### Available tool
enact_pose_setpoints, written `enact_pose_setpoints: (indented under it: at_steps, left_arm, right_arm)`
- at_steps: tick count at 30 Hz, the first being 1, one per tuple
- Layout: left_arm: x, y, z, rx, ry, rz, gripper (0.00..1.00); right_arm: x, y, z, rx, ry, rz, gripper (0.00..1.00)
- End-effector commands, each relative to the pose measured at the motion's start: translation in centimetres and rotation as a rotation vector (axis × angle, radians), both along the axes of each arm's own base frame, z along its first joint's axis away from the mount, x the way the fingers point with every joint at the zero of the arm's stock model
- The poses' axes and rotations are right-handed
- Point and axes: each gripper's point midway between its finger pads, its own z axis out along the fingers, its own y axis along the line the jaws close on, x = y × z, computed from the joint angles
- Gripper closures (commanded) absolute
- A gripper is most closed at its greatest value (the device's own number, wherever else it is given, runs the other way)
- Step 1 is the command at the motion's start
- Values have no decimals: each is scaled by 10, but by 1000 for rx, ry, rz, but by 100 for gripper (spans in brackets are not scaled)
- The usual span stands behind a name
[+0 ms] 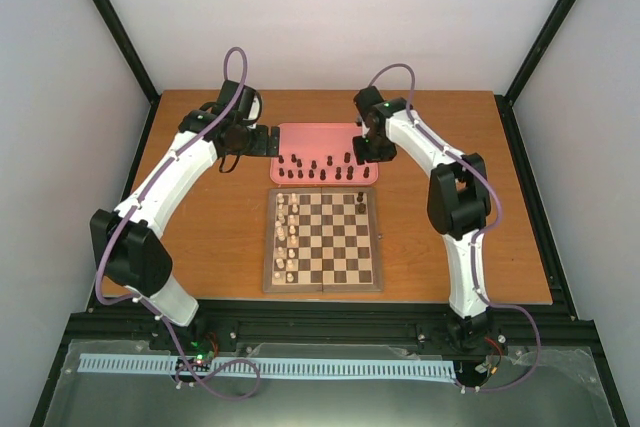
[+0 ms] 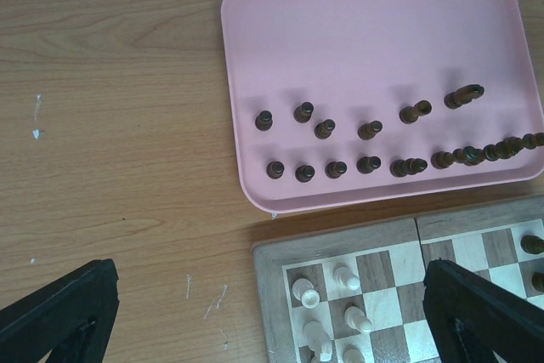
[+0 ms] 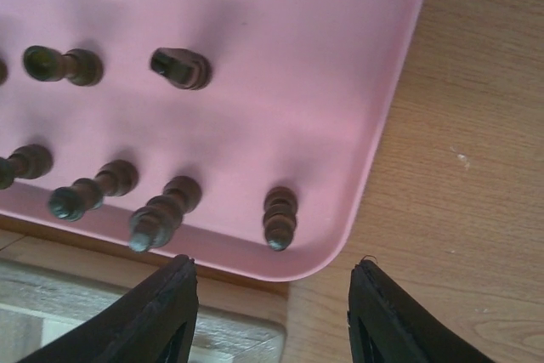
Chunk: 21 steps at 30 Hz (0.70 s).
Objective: Set up the chess pieces on the board
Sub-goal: Pick up the chess piece from the storage box.
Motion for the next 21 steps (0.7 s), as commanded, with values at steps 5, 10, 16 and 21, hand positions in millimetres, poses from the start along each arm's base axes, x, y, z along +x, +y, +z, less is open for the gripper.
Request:
enact_pose_setpoints:
  at_steps: [5, 10, 16, 21]
  left_arm:
    - [-1, -2, 6, 4, -16, -14, 0]
    - [1, -3, 4, 8, -12, -16, 0]
    - [3, -4, 3, 12, -7, -18, 0]
    - [6, -4, 3, 22, -7, -22, 0]
  right_arm:
    - [3, -3, -17, 10, 42, 12, 53]
    - [1, 0, -29, 23, 76, 23, 53]
    - [2, -1, -39, 13, 91, 19, 55]
    - [7, -1, -47, 11, 101, 14, 58]
